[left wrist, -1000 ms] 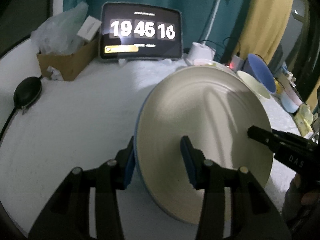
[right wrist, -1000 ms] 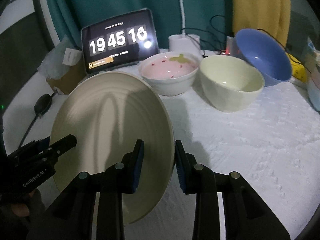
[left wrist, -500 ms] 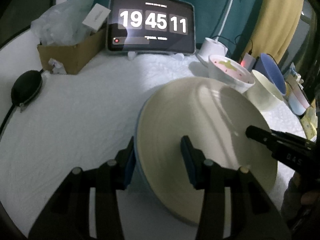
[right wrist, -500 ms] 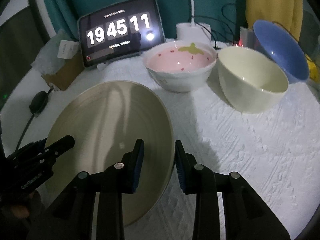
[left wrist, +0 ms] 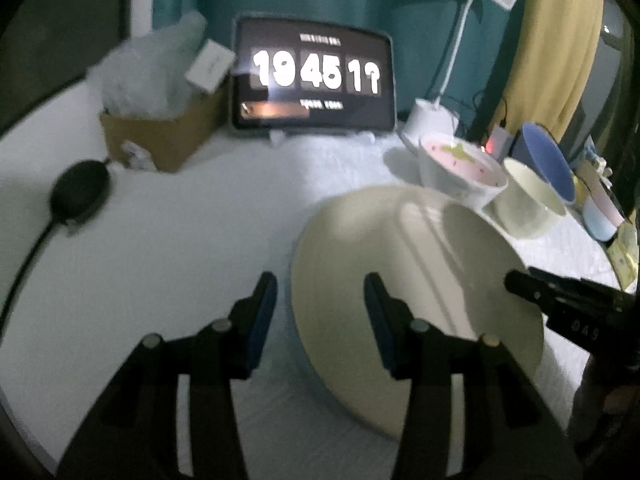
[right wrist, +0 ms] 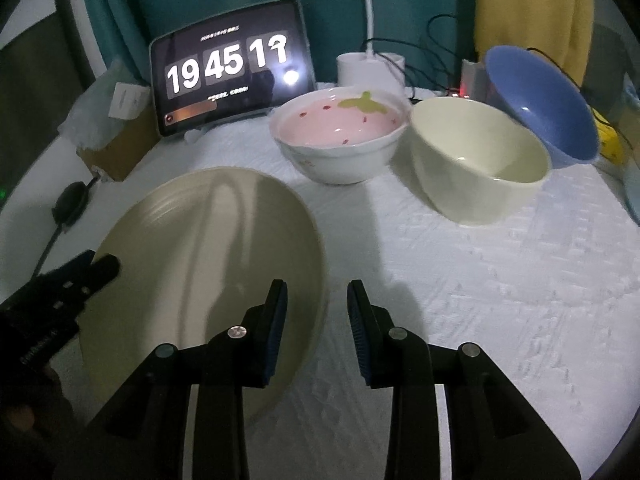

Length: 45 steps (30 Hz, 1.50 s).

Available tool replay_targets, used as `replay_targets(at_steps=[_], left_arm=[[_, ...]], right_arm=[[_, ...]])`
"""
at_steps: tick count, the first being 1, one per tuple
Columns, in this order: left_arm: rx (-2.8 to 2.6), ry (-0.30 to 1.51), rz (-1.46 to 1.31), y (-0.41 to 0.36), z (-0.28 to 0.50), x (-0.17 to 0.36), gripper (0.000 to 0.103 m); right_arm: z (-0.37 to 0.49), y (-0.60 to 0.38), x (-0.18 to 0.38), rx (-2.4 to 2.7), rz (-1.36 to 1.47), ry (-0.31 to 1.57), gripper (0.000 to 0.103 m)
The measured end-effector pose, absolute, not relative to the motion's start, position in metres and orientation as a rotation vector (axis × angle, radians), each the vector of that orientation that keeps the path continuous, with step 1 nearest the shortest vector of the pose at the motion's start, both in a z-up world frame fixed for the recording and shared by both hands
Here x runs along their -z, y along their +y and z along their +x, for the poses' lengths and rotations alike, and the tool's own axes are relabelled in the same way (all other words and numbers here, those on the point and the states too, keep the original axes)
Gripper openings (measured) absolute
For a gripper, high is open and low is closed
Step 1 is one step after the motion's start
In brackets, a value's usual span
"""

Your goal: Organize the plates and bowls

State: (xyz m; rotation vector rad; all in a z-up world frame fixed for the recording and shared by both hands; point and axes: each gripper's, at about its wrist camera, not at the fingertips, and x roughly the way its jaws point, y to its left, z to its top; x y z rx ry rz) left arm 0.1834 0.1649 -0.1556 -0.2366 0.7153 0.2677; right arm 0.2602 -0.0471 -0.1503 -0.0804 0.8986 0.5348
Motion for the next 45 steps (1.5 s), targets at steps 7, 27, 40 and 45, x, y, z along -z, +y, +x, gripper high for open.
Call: replay_targets(at_steps=[7, 27, 40, 45], left_arm=[[-0.260, 0.656, -0.220, 0.149, 0.173, 0.136, 0.048], [-0.019, 0.651, -0.134, 0.042, 0.198, 0.108, 0.048], [0.076, 0.640, -0.087, -0.022, 0.226, 0.089, 0.049], [0.094, 0.626, -0.071, -0.038, 0.245, 0.081, 0.049]], right_arm=[[0.250, -0.072, 0.137, -0.520, -0.053, 0.868, 0.033], [0.249, -0.169, 0.113, -0.433, 0.050, 0.797, 0.033], [0.265, -0.226, 0.100, -0.393, 0.091, 0.746, 0.033], [0.278, -0.247, 0.093, -0.371, 0.093, 0.723, 0.033]])
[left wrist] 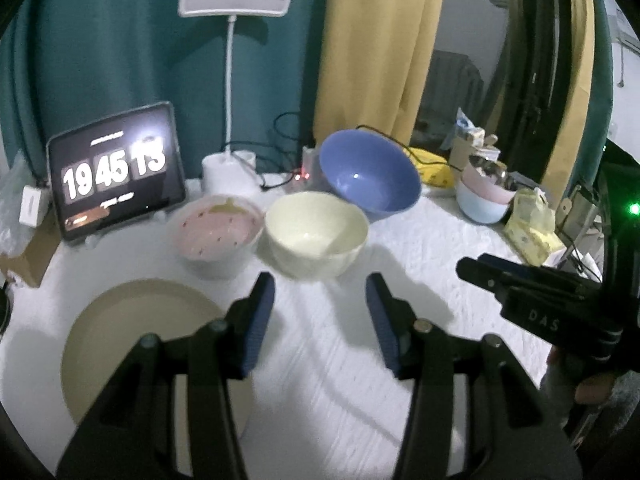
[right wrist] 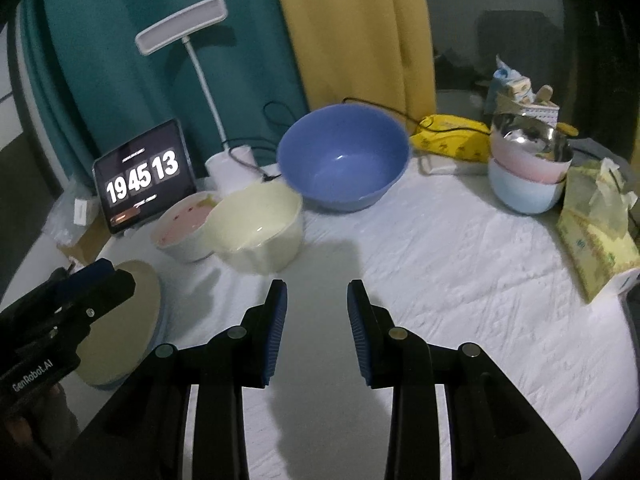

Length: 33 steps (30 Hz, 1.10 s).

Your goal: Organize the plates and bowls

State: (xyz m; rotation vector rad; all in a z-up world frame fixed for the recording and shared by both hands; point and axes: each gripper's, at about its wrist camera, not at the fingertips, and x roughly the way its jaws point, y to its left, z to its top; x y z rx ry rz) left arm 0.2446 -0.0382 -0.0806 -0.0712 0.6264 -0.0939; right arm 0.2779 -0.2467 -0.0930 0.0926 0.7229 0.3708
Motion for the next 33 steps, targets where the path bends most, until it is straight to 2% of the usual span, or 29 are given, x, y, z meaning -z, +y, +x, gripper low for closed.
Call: replay_targets(at_steps=[3, 5, 6, 8, 15, 33], left_arm=[[0.109, 0.618, -0.058, -0.048, 0.258, 0.074, 0.051], [0.119, 0.608, -0.046, -0.055, 0.266, 0.069, 0.054], [0.123, 0.599, -0.043, -0.057, 0.270, 0.068, 0.056], [0.128, 0.579, -0.035, -0.061, 0.277, 0.064, 0.068], [0.135, 0.581, -0.011, -0.076, 0.317, 0.060, 0.069], [0.103, 0.676, -0.019, -0.085, 0.421, 0.106, 0.069]], right_arm=[[0.289, -0.255, 0.087, -0.357, 0.092, 0.708, 0.034], [0.295, -0.259, 0.083, -0.348, 0.090, 0.697, 0.038], [0.298, -0.261, 0.081, -0.347, 0.089, 0.692, 0.039], [0.306, -0.264, 0.079, -0.341, 0.091, 0.688, 0.039], [0.344, -0.275, 0.084, -0.313, 0.109, 0.706, 0.040], [0.436, -0.273, 0.139, -0.312, 0.211, 0.837, 0.040]])
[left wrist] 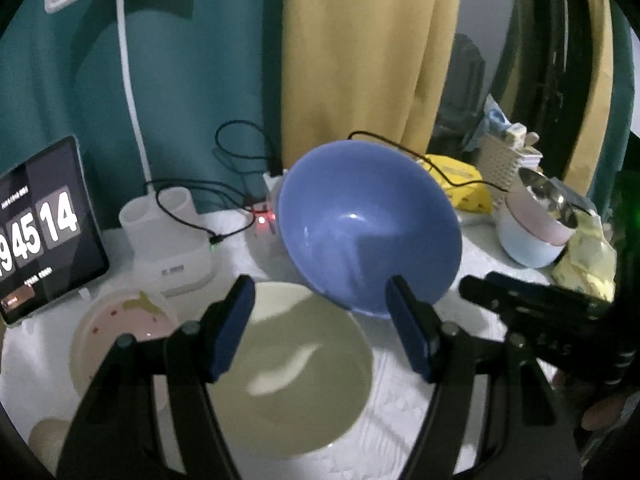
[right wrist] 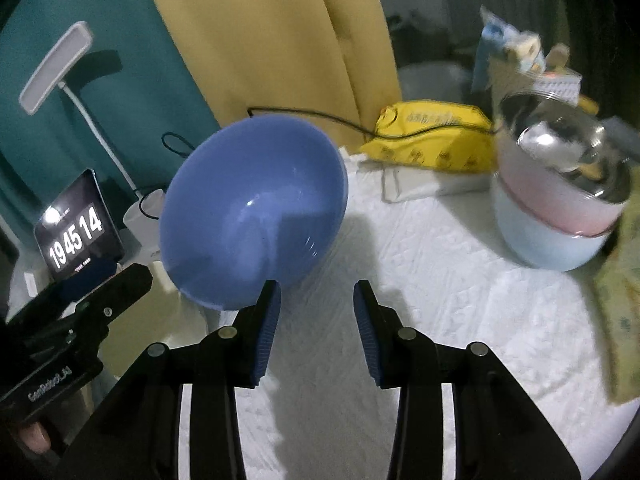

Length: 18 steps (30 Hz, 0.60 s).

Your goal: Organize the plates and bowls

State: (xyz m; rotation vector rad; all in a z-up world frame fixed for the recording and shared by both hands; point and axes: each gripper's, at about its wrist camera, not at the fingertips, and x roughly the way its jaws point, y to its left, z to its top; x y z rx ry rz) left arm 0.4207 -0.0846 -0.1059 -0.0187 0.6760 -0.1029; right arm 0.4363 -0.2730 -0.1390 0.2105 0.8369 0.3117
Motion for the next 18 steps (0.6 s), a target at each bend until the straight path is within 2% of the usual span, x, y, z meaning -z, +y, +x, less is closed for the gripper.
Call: replay_targets(at_steps=[18], left_arm=[[0.090, 0.729, 0.044, -0.112, 0.450, 0.129, 0.069]], right_arm=[[0.461, -0.285, 0.184, -0.277, 0.284, 0.904, 0.040]])
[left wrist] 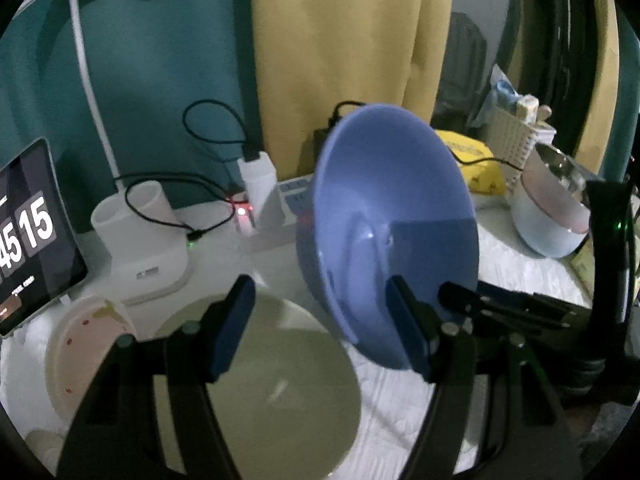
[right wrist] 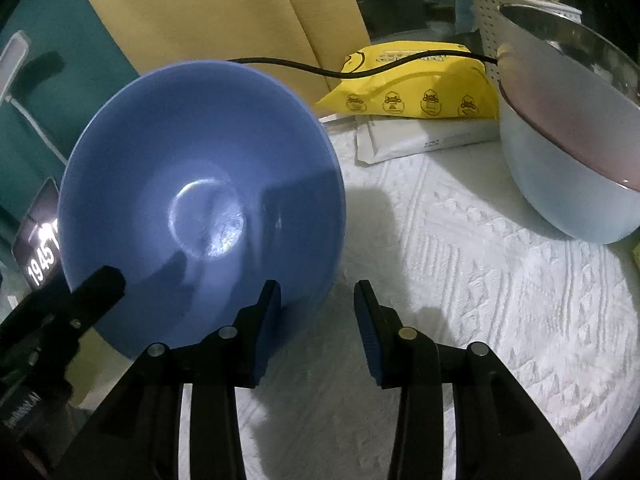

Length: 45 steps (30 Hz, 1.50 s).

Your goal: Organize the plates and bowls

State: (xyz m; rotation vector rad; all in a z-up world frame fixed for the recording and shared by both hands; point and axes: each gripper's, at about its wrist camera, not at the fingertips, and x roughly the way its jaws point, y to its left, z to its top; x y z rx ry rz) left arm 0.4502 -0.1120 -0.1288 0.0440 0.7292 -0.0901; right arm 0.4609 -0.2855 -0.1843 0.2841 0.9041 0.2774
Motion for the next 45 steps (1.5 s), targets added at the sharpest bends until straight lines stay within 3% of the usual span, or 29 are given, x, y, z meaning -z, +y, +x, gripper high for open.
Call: replay_targets(at_steps=[3, 5, 6, 11, 45], left_arm=[[0.087, 0.711, 0.058, -0.118, 0.451, 0.130, 0.068], [0.096, 0.705, 0.064, -0.121, 0.451, 0.130, 0.055], [0.101, 0.711, 0.068, -0.122, 0.452, 0.131, 0.054], [0.093, 0.710, 0.080, -0.126, 0.452, 0.133, 0.043], [0.177, 0.674, -0.002, -0.124, 0.377, 0.092, 0.042]], right_arm=[[0.459, -0.288, 0.187, -0.291, 0.296, 0.901, 0.038], [0.459, -0.288, 0.188, -0.319, 0.307, 0.900, 0.027], [0.458, -0.287, 0.188, -0.325, 0.305, 0.899, 0.023], [0.453, -0.296, 0.185, -0.323, 0.316, 0.882, 0.021], [0.354, -0.312, 0.104, -0.266, 0.270, 0.729, 0.020]])
